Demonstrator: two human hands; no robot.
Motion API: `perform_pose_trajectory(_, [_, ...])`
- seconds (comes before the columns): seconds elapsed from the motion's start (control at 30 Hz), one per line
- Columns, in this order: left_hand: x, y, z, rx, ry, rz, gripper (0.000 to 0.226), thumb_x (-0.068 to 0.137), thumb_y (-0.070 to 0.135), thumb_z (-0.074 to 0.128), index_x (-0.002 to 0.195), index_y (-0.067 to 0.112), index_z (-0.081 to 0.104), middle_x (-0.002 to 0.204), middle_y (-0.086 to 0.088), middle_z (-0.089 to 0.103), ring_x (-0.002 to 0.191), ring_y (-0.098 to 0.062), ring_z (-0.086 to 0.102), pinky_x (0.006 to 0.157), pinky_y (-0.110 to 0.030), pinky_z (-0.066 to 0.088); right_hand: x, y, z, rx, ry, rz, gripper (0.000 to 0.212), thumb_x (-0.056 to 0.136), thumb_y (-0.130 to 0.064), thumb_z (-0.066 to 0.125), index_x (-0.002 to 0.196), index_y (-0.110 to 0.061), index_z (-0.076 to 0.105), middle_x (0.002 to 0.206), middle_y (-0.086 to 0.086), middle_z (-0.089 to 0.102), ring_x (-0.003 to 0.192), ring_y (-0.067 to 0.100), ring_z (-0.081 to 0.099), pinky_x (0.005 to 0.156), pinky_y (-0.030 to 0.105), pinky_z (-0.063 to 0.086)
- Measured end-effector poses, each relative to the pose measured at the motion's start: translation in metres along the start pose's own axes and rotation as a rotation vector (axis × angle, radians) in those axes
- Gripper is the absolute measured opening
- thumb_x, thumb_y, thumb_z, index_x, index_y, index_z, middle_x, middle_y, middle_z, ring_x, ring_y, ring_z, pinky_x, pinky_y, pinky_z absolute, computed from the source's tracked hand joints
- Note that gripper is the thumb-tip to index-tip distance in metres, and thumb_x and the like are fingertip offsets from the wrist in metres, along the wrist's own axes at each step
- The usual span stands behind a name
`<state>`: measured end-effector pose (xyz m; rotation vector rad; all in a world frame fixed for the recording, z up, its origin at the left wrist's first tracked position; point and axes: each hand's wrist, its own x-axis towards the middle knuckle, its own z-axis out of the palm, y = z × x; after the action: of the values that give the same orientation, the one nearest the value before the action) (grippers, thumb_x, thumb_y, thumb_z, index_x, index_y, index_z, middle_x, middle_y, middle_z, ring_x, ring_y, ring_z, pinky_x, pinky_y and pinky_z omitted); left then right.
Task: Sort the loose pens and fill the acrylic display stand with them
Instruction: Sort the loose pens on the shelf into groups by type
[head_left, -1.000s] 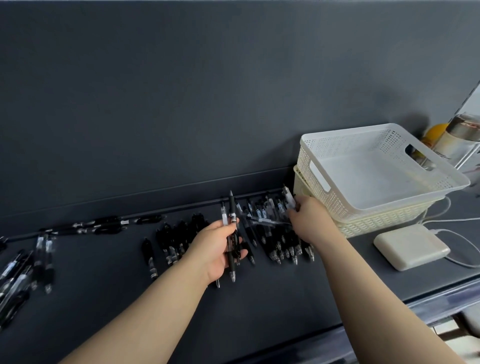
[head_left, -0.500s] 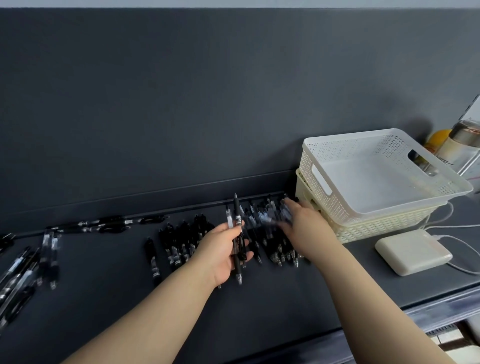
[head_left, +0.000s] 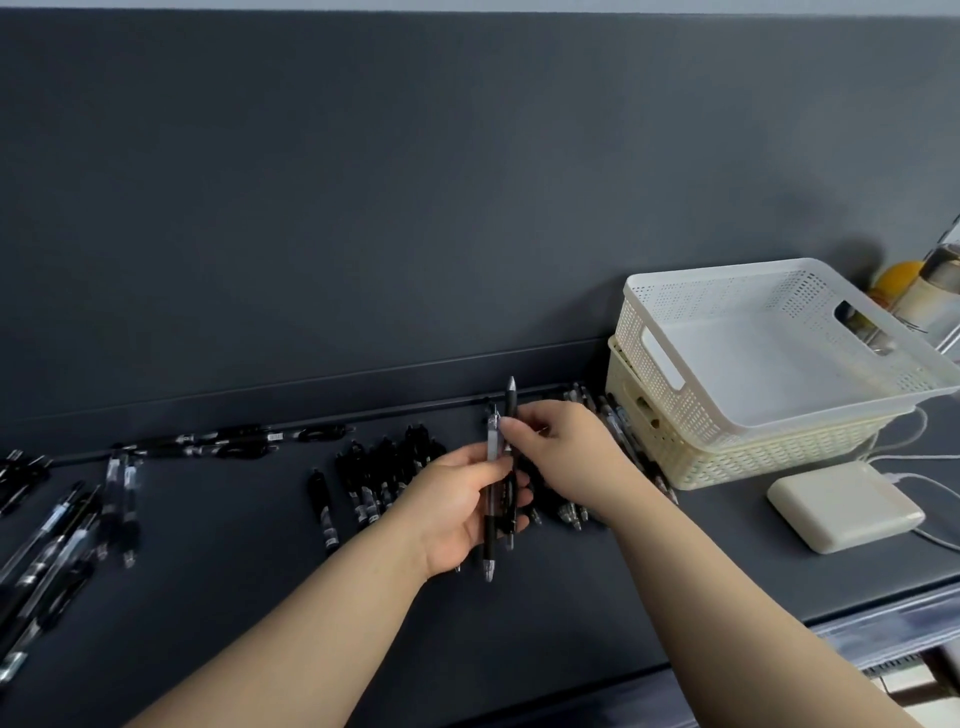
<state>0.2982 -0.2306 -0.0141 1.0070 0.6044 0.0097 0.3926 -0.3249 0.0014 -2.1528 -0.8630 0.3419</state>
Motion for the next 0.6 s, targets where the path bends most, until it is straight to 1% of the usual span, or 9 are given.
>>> perform_pose_trajectory(0.07, [-0.004,0.003,-0.003,0.002,-0.005,0.03,0.018,0.096,0.005,0.046,0.1,0.009,0.063,0.08,-0.009,0.066,0.07,-0.021,0.065,0.063,-0.037,0.052,0.0,-0.003,0.004,0.321,-0.001,0.074,0.021,0.09,-0.02,0.058,0.077,-0.004,0.064,0.054,0.001,0.056,0.048,0.011,0.048,0.051,0.025,0.04])
perform_pose_trajectory(0.13, [-0.006,0.011,-0.013,-0.014,0.078,0.104,0.02,0.096,0.004,0.044,0.101,0.009,0.063,0.084,-0.008,0.066,0.074,-0.021,0.064,0.066,-0.037,0.049,0.001,-0.005,0.004,0.623,0.09,0.089,0.015,0.089,-0.01,0.06,0.074,-0.008,0.059,0.053,-0.002,0.055,0.047,0.01,0.048,0.047,0.021,0.04])
perform_pose_trajectory(0.2, [-0.007,0.024,-0.032,-0.071,0.213,0.192,0.02,0.097,0.004,0.044,0.096,0.01,0.064,0.079,-0.006,0.062,0.073,-0.019,0.062,0.067,-0.035,0.051,0.001,-0.008,0.006,0.749,0.168,0.012,0.015,0.088,-0.005,0.059,0.076,-0.012,0.056,0.054,-0.004,0.059,0.053,0.013,0.055,0.051,0.022,0.045])
perform_pose_trajectory(0.27, [-0.009,0.037,-0.053,-0.138,0.331,0.25,0.019,0.096,0.005,0.045,0.094,0.009,0.064,0.071,-0.005,0.059,0.061,-0.014,0.06,0.058,-0.031,0.055,-0.002,-0.013,0.017,0.639,0.205,-0.097,0.018,0.086,-0.003,0.062,0.081,-0.021,0.06,0.064,-0.003,0.065,0.063,0.01,0.059,0.06,0.023,0.048])
perform_pose_trajectory(0.37, [-0.012,0.046,-0.074,-0.19,0.426,0.244,0.011,0.092,0.009,0.054,0.093,0.01,0.065,0.062,-0.001,0.052,0.041,-0.007,0.049,0.04,-0.018,0.045,-0.01,-0.016,0.046,0.192,0.169,-0.361,0.024,0.08,-0.002,0.062,0.09,-0.023,0.069,0.09,-0.001,0.068,0.082,0.002,0.06,0.08,0.013,0.044])
perform_pose_trajectory(0.43, [-0.013,0.048,-0.078,-0.22,0.435,0.224,0.01,0.091,0.014,0.055,0.095,0.01,0.064,0.061,0.0,0.049,0.038,-0.007,0.042,0.036,-0.015,0.035,-0.01,-0.014,0.063,-0.042,-0.048,-0.476,0.035,0.078,0.0,0.052,0.103,-0.015,0.07,0.115,0.003,0.064,0.106,0.01,0.059,0.097,0.011,0.036])
perform_pose_trajectory(0.5, [-0.014,0.048,-0.076,-0.247,0.419,0.226,0.015,0.093,0.015,0.052,0.096,0.008,0.064,0.061,-0.001,0.05,0.04,-0.008,0.044,0.036,-0.015,0.035,-0.012,-0.012,0.069,-0.189,-0.245,-0.483,0.045,0.079,0.003,0.045,0.114,-0.015,0.067,0.131,0.004,0.056,0.119,0.015,0.054,0.102,0.009,0.028])
perform_pose_trajectory(0.57, [-0.014,0.046,-0.068,-0.258,0.39,0.238,0.017,0.095,0.014,0.051,0.094,0.005,0.066,0.063,-0.003,0.056,0.048,-0.01,0.053,0.041,-0.018,0.044,-0.013,-0.012,0.066,-0.149,-0.207,-0.468,0.046,0.079,0.0,0.042,0.116,-0.015,0.066,0.126,0.003,0.061,0.112,0.008,0.057,0.099,0.007,0.031])
perform_pose_trajectory(0.6, [-0.013,0.044,-0.063,-0.247,0.371,0.244,0.018,0.095,0.013,0.05,0.093,0.005,0.066,0.067,-0.004,0.058,0.055,-0.012,0.057,0.047,-0.02,0.049,-0.014,-0.014,0.063,-0.067,-0.132,-0.43,0.042,0.081,-0.005,0.043,0.115,-0.015,0.066,0.116,0.003,0.066,0.099,0.001,0.061,0.093,0.007,0.037])
